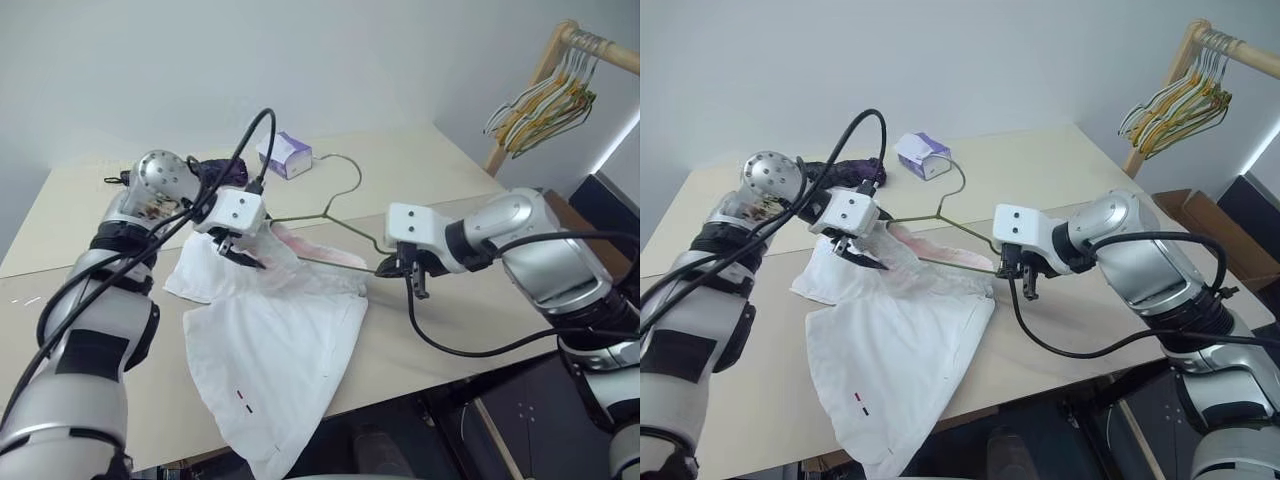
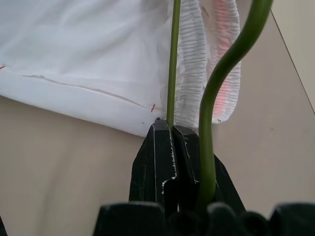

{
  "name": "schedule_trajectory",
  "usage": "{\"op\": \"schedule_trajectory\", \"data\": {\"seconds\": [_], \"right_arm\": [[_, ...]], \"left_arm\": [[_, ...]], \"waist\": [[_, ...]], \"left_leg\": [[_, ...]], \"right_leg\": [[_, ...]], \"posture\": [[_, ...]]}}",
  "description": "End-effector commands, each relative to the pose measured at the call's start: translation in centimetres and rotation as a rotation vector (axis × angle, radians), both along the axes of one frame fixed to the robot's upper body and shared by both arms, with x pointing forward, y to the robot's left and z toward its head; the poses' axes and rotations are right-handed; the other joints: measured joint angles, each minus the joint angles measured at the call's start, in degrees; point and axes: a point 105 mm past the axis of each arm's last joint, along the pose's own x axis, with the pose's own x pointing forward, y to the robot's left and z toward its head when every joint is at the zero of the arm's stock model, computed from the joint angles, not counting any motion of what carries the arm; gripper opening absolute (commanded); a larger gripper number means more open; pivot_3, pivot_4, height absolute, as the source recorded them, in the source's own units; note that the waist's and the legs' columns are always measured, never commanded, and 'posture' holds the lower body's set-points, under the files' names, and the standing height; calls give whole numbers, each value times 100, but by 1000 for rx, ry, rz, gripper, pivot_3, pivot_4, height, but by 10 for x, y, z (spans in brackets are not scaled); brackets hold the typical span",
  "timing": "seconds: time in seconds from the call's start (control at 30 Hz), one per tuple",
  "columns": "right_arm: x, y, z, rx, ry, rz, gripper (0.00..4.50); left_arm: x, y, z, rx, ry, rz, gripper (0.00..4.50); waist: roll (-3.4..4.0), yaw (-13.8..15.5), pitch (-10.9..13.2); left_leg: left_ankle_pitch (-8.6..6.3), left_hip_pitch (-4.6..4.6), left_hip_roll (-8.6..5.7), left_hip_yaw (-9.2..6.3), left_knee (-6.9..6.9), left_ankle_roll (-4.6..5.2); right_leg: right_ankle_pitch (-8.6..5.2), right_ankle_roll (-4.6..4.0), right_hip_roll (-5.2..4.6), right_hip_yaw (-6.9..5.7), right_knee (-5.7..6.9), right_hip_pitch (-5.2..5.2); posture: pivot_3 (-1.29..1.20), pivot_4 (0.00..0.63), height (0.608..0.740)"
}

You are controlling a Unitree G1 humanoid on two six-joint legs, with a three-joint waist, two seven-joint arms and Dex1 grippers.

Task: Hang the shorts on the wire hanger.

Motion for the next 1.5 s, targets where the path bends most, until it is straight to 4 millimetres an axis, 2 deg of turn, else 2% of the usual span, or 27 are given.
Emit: {"op": "schedule_trajectory", "data": {"seconds": [0.03,0.3,0.5,0.6,0.63,0.67,0.8,0.87,0.97,1.0,1.07,1.17,1.27,1.5], "right_arm": [[-4,6,14,19,-42,32,0],[-5,4,17,38,-28,18,0],[-5,4,17,57,-59,29,0],[1,-4,14,57,-95,-18,732],[4,-9,16,76,-101,-55,1222],[8,-15,19,97,-109,-96,1378],[16,-53,26,165,-137,-282,2759],[11,-70,26,185,-133,-340,3312],[-7,-92,16,226,-84,-399,4355],[-12,-95,13,237,-72,-409,4471],[-23,-92,-1,284,-17,-405,4471],[-27,-82,-16,370,45,-432,4471],[-24,-70,-30,436,85,-471,4471],[-10,-21,-50,628,185,-487,4471]], "left_arm": [[3,-3,12,-31,-37,-6,2517],[-1,4,8,-42,-10,-4,23],[-2,4,12,-107,8,16,23],[-5,7,11,-124,26,30,0],[-6,9,11,-137,39,42,0],[-7,11,10,-151,53,55,0],[-10,19,9,-204,93,107,0],[-12,22,8,-225,102,125,0],[-15,23,11,-287,118,158,0],[-16,23,11,-299,119,163,0],[-17,23,12,-319,121,179,0],[-19,24,10,-327,123,194,0],[-20,24,9,-320,118,197,0],[-19,25,13,-338,112,217,0]], "waist": [[0,-14,0],[0,-35,0],[0,-44,0],[0,-62,0],[0,-76,0],[0,-84,0],[0,-90,0],[0,-84,0],[1,-55,-1],[8,-54,-5],[15,-88,-8],[5,-127,-15],[5,-119,-17],[7,-115,-18]], "left_leg": [[0,-3,0,0,0,0],[0,-2,0,0,0,1],[-1,-3,1,-2,1,2],[-1,-2,1,-2,2,2],[-1,-2,1,-2,2,2],[-1,-2,1,-3,2,2],[-2,-3,1,-4,2,3],[-2,-4,1,-9,2,3],[-3,-8,1,-12,3,5],[-4,-5,1,-12,3,7],[-6,0,-1,-2,4,11],[-3,16,11,-4,2,5],[3,18,6,-4,3,7],[2,14,5,-7,0,8]], "right_leg": [[0,0,0,0,0,-2],[0,0,-1,1,0,-1],[0,1,-2,2,0,-2],[0,1,-2,2,1,-2],[0,1,-3,3,2,-2],[0,1,-2,3,4,-2],[1,2,-5,5,5,-1],[1,3,-4,4,4,2],[2,4,-5,3,1,3],[2,5,-7,5,2,5],[1,7,-10,13,3,7],[1,6,4,14,-4,16],[2,6,-5,19,-5,20],[2,6,-2,18,6,13]], "posture": [[-203,0,740],[-207,0,740],[-216,0,740],[-224,0,740],[-225,0,740],[-227,0,740],[-225,0,740],[-222,0,740],[-218,0,740],[-217,0,740],[-214,0,740],[-205,0,740],[-201,0,740],[-181,0,740]]}}
